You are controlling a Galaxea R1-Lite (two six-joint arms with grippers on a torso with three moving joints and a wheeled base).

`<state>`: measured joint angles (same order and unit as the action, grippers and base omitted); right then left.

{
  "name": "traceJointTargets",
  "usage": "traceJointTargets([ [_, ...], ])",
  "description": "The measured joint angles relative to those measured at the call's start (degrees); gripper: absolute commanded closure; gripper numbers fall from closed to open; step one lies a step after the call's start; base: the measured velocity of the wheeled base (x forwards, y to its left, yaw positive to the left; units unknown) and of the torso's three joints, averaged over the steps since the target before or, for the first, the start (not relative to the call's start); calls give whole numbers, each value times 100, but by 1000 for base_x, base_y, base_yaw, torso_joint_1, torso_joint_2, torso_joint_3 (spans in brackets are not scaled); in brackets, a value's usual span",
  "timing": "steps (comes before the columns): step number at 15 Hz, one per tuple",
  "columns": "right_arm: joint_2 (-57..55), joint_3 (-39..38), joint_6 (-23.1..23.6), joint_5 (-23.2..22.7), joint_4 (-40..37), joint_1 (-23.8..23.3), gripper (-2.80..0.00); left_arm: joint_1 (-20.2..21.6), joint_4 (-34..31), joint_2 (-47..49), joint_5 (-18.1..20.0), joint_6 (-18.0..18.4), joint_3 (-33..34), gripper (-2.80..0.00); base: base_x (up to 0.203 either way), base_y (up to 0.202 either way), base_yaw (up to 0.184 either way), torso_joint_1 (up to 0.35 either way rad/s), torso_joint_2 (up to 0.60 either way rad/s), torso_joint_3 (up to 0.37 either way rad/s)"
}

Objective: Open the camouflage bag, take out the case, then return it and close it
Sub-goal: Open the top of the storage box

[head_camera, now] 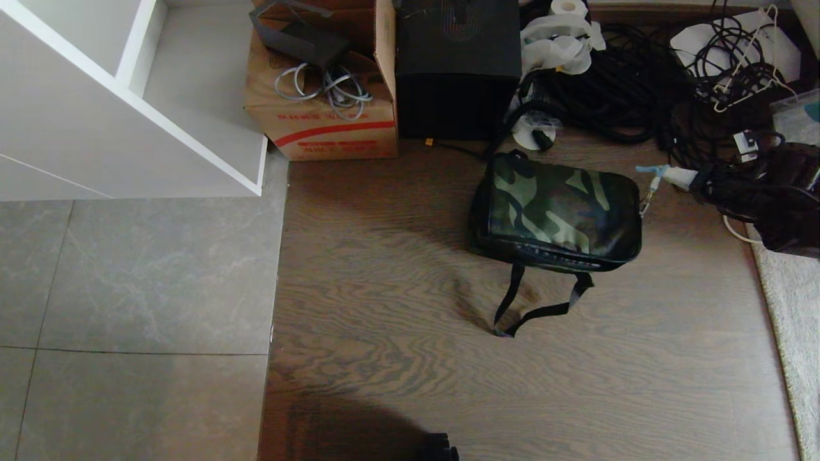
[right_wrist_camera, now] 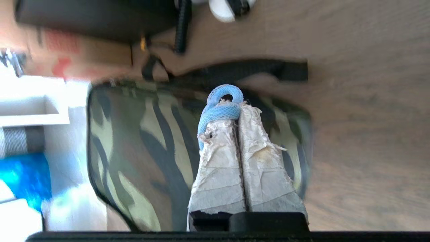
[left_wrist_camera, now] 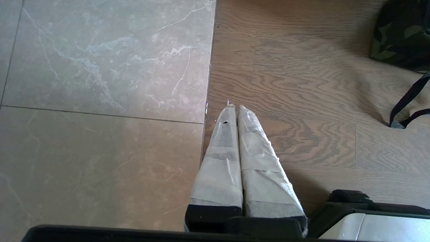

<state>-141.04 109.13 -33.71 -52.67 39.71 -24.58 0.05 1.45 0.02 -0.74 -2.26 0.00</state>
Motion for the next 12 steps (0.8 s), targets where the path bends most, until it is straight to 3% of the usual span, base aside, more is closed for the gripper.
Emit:
traceJointTargets([
  [4, -71, 173, -668, 105, 417, 83, 0, -5, 1, 0, -2, 0, 0, 0, 0, 0, 0, 0, 0, 0],
  [7, -86, 193, -878, 116, 536, 157, 0, -5, 2, 0, 0, 0, 0, 0, 0, 0, 0, 0, 0, 0],
  [12, -116, 198, -1968, 113, 1439, 189, 0, -5, 2, 0, -2, 2, 0, 0, 0, 0, 0, 0, 0, 0],
])
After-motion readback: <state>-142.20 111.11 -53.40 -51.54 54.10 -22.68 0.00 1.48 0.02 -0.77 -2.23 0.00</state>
